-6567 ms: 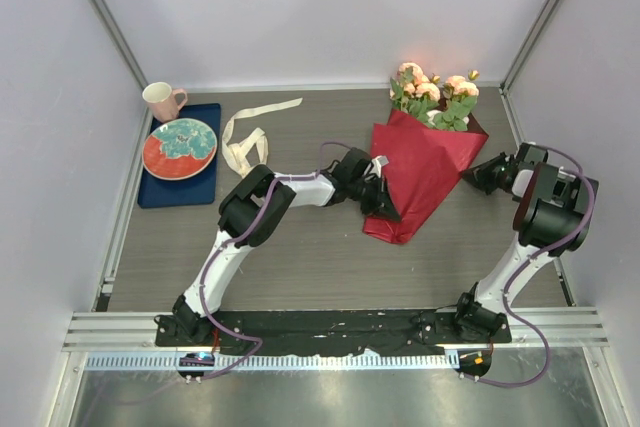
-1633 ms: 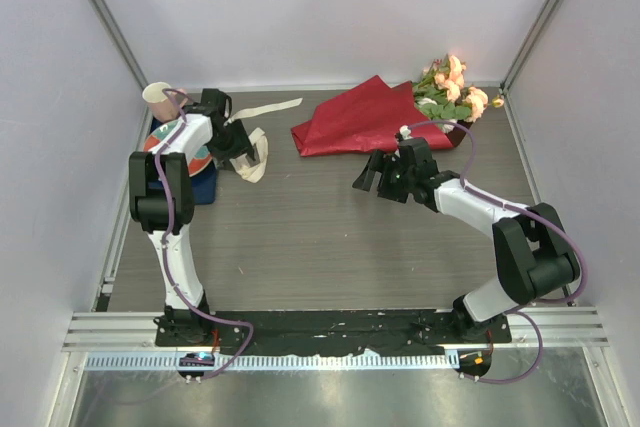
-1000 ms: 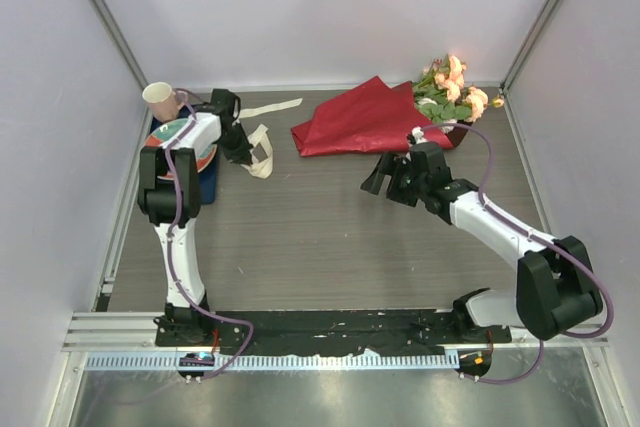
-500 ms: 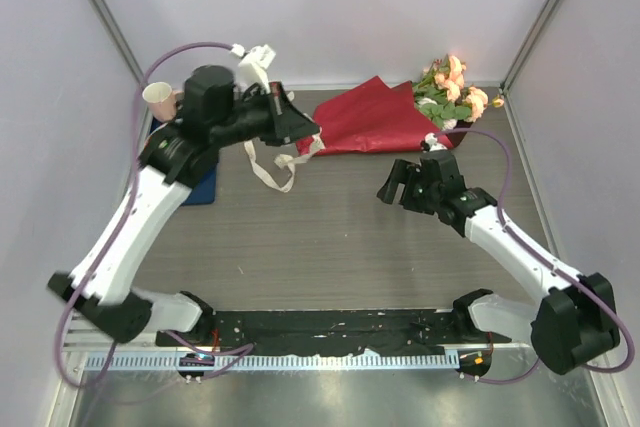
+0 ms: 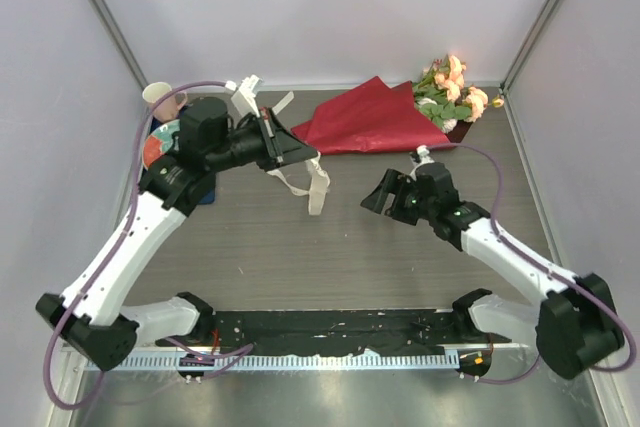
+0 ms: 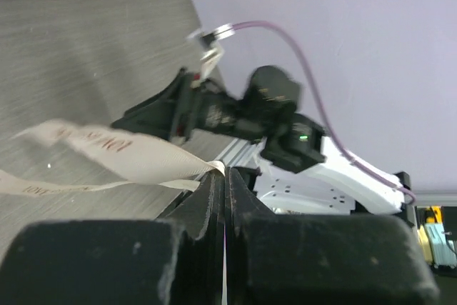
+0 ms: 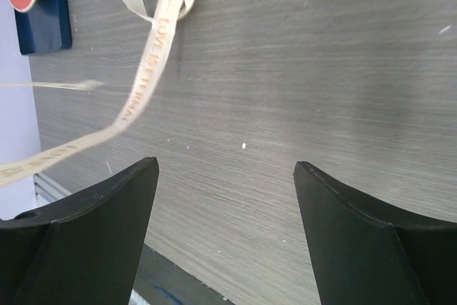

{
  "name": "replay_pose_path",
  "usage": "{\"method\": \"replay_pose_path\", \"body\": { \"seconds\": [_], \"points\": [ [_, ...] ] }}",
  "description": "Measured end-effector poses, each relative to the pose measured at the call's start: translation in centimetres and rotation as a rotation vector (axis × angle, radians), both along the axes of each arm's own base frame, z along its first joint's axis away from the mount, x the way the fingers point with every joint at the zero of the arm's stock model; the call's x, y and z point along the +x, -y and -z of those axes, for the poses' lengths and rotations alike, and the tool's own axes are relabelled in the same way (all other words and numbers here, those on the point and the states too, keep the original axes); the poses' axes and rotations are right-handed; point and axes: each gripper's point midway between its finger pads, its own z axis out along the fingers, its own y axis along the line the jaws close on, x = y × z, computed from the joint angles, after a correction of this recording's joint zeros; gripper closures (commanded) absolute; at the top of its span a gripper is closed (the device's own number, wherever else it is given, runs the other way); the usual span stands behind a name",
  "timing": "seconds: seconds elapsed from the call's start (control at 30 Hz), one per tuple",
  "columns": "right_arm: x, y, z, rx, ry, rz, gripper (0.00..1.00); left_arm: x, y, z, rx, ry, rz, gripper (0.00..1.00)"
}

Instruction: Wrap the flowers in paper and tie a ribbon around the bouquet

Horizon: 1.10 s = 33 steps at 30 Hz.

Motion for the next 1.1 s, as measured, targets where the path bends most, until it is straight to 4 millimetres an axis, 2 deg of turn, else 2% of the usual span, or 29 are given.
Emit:
{"method": "replay_pose_path", "body": {
  "seconds": [0.07,0.13,0.2,0.27,0.3,0.4,0.43,0.53,0.6,0.67,0.73,0.8,0.87,0.93,1.03,1.1],
  "points": [
    [-0.1,-1.4,1.7,0.016,-0.071,0.002,0.17,-0.8,-0.9,-1.9,-0.025,0.045,-0.030,1.00],
    [-0.3,-3.2,3.2,0.018,-0.120,-0.014,0.16,-2.0,-2.3,-4.6,-0.051,0.110,-0.064,1.00],
    [0.0,-4.8,4.6,-0.003,-0.159,-0.030,0.16,-3.6,-4.5,-8.7,-0.082,0.211,-0.126,1.00],
    [1.3,-6.6,5.1,-0.028,-0.174,-0.052,0.16,-5.9,-7.4,-13.3,-0.134,0.335,-0.204,1.00],
    [2.3,-7.5,5.1,-0.036,-0.173,-0.057,0.16,-7.3,-9.0,-15.3,-0.164,0.393,-0.245,1.00],
    [5.7,-9.9,4.0,-0.036,-0.129,-0.075,0.16,-11.7,-13.9,-18.9,-0.234,0.523,-0.364,1.00],
    [6.7,-10.7,3.6,-0.037,-0.107,-0.088,0.16,-13.4,-15.7,-19.6,-0.259,0.559,-0.402,1.00],
    [9.5,-12.9,2.2,-0.069,-0.026,-0.126,0.16,-16.8,-19.8,-20.9,-0.307,0.635,-0.504,1.00],
    [11.3,-14.9,1.6,-0.109,0.034,-0.157,0.17,-17.4,-21.3,-20.5,-0.305,0.639,-0.561,1.00],
    [13.4,-17.5,1.3,-0.162,0.088,-0.187,0.17,-16.8,-21.9,-19.0,-0.270,0.608,-0.601,1.00],
    [15.4,-20.6,1.3,-0.222,0.146,-0.202,0.17,-15.4,-21.5,-16.7,-0.210,0.554,-0.619,0.99],
    [16.7,-23.5,2.1,-0.283,0.185,-0.209,0.17,-13.6,-20.8,-13.2,-0.114,0.471,-0.627,1.00],
    [17.4,-26.2,3.6,-0.340,0.206,-0.214,0.17,-12.4,-20.4,-10.3,-0.035,0.402,-0.634,1.00],
    [17.3,-27.9,5.8,-0.386,0.199,-0.222,0.17,-11.8,-20.3,-8.0,0.024,0.345,-0.641,1.00],
    [16.6,-29.8,9.3,-0.445,0.172,-0.243,0.17,-11.5,-20.2,-5.7,0.062,0.293,-0.642,1.00],
    [17.0,-30.7,9.6,-0.457,0.194,-0.229,0.19,-11.4,-20.1,-4.4,0.071,0.263,-0.639,1.00]
  ]
}}
